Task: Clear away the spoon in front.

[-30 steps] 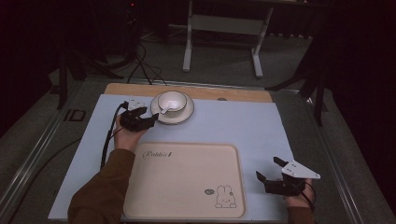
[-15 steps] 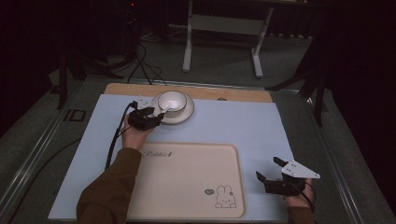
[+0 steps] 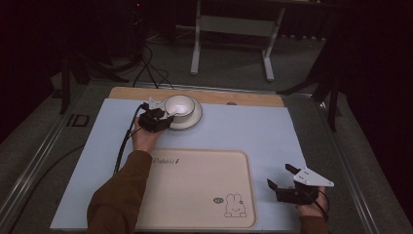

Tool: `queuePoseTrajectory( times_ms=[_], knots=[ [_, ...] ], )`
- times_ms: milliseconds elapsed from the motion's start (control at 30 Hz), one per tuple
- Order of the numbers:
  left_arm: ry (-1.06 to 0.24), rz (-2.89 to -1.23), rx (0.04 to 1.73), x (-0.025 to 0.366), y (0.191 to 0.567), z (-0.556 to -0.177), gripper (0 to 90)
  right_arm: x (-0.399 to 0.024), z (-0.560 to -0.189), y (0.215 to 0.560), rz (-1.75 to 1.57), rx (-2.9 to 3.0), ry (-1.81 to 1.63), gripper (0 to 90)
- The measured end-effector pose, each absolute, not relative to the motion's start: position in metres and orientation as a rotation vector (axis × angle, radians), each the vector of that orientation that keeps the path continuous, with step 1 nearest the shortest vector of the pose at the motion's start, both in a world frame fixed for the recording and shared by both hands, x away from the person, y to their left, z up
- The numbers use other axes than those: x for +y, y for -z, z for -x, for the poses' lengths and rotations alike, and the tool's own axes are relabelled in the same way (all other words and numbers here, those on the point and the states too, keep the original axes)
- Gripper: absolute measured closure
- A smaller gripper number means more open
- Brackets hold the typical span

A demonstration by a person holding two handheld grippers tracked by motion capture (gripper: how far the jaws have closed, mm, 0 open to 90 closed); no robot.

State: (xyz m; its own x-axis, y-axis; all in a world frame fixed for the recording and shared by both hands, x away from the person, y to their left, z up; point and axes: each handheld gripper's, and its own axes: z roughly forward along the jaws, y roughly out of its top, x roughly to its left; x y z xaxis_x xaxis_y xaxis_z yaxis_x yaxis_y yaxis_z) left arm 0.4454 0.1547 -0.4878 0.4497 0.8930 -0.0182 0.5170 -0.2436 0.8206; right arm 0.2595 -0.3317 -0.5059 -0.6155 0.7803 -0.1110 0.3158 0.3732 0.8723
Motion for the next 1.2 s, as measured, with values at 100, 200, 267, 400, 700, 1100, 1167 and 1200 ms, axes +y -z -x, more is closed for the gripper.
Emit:
queuePoseTrajectory(
  times_ms=[100,200,267,400,700,1100,1167,1200],
  knots=[
    [-0.615,-1.889,1.220,0.154,0.489,-0.448,66.7,-0.332,-0.259,0.506,-0.944,2.117,-1.182,11.5],
    [-0.589,-1.861,1.236,0.155,0.490,-0.451,70.8,-0.333,-0.259,0.506,-0.944,2.117,-1.184,11.5],
    [-0.576,-1.859,1.231,0.155,0.490,-0.451,70.8,-0.333,-0.259,0.506,-0.943,2.117,-1.182,11.5],
    [-0.569,-1.858,1.229,0.155,0.491,-0.452,70.9,-0.333,-0.259,0.506,-0.943,2.116,-1.183,11.5],
    [-0.560,-1.863,1.205,0.154,0.490,-0.450,73.7,-0.332,-0.259,0.506,-0.944,2.118,-1.180,11.5],
    [-0.584,-1.839,1.198,0.154,0.481,-0.445,74.2,-0.333,-0.259,0.506,-0.942,2.116,-1.183,11.5],
    [-0.583,-1.832,1.197,0.155,0.479,-0.444,74.2,-0.333,-0.259,0.506,-0.942,2.116,-1.184,11.5],
    [-0.583,-1.826,1.197,0.155,0.478,-0.444,74.3,-0.333,-0.259,0.506,-0.942,2.116,-1.184,11.5]
  ],
)
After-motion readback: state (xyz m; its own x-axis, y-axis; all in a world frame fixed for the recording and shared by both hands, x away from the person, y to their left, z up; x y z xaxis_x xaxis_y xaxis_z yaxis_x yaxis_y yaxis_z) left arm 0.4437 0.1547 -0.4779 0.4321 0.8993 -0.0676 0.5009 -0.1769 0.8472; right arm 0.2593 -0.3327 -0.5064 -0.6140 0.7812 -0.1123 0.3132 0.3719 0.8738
